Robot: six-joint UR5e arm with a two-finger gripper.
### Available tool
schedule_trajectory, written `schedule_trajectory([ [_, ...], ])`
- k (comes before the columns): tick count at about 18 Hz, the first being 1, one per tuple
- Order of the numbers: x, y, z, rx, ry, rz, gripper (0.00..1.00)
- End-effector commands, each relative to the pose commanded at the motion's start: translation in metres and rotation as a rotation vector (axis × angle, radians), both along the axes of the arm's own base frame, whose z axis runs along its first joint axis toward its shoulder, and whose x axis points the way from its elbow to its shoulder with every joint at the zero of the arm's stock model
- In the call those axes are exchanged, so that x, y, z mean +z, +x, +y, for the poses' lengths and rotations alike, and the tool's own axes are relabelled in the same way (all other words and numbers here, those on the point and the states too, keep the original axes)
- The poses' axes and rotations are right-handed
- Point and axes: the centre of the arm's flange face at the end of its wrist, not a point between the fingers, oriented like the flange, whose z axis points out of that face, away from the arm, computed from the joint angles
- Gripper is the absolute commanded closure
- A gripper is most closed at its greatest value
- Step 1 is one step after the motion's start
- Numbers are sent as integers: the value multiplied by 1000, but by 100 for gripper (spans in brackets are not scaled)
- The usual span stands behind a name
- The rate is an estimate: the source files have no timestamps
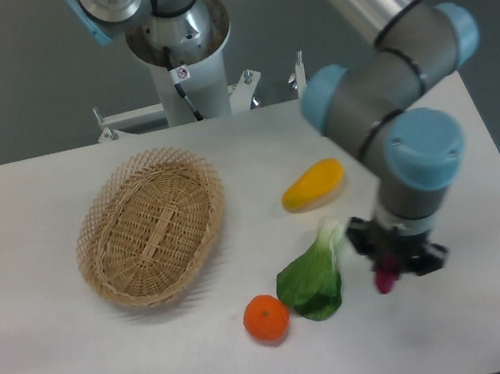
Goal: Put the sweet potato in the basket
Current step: 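Carry the held purple sweet potato across the table over the wicker basket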
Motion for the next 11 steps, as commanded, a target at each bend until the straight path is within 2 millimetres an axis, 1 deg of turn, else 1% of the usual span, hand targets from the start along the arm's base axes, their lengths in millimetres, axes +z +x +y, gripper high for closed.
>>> schedule_trajectory([
  [3,3,56,8,-66,-13,-13,73],
  [4,3,87,6,-101,-21,-22,73],
  [6,-2,120,7,-146,-33,-30,73],
  [8,-10,141,-1,-170,-46,-42,73],
  [11,-21,174,-5,-210,-64,-55,73],
])
